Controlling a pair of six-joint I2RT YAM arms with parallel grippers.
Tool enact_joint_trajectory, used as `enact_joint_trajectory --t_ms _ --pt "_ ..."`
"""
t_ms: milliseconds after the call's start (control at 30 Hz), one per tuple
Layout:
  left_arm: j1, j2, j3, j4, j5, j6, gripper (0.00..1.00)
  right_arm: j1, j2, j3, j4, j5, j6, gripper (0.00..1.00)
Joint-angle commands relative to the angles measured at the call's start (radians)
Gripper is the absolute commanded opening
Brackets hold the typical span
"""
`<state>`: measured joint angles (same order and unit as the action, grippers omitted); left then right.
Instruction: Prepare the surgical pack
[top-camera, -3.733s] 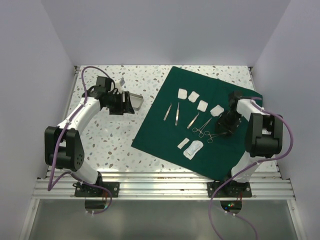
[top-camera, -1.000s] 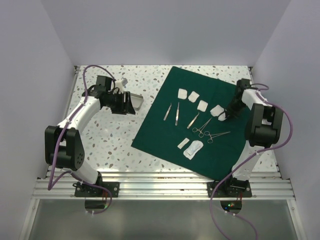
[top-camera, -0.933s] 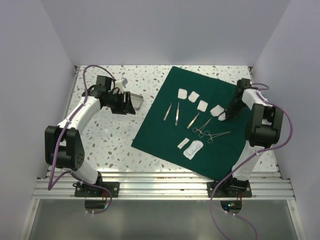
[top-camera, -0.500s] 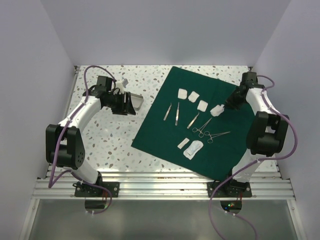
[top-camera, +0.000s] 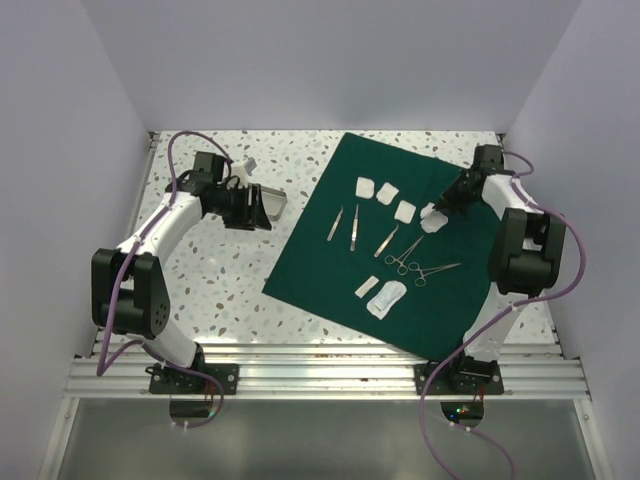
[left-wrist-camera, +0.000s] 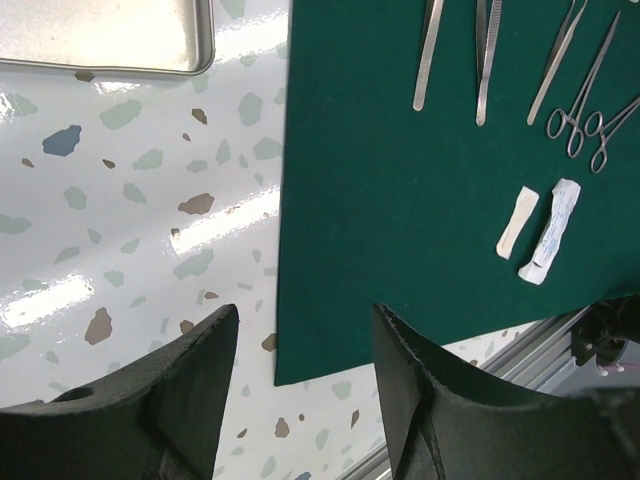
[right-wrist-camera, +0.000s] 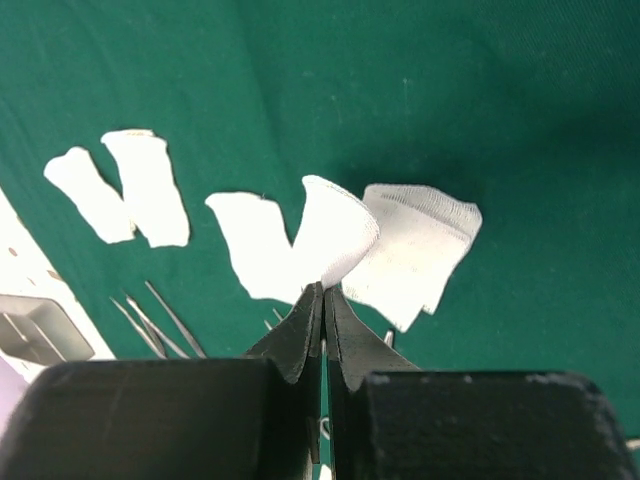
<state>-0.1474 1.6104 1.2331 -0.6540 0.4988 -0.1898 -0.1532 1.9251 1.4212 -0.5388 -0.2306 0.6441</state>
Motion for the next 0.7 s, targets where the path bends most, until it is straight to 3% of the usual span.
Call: enact_joint_trajectory --t_ms 0,667 --pt "-0.004 0.008 0.035 -0.010 0.014 0.018 0.59 0.000 0.008 0.010 0.053 -0.010 0.002 0.00" --pt "-0.004 0.025 0.035 -0.009 0.026 0.021 0.59 -0.002 0.043 -0.082 0.051 0.071 -0.060 0.00"
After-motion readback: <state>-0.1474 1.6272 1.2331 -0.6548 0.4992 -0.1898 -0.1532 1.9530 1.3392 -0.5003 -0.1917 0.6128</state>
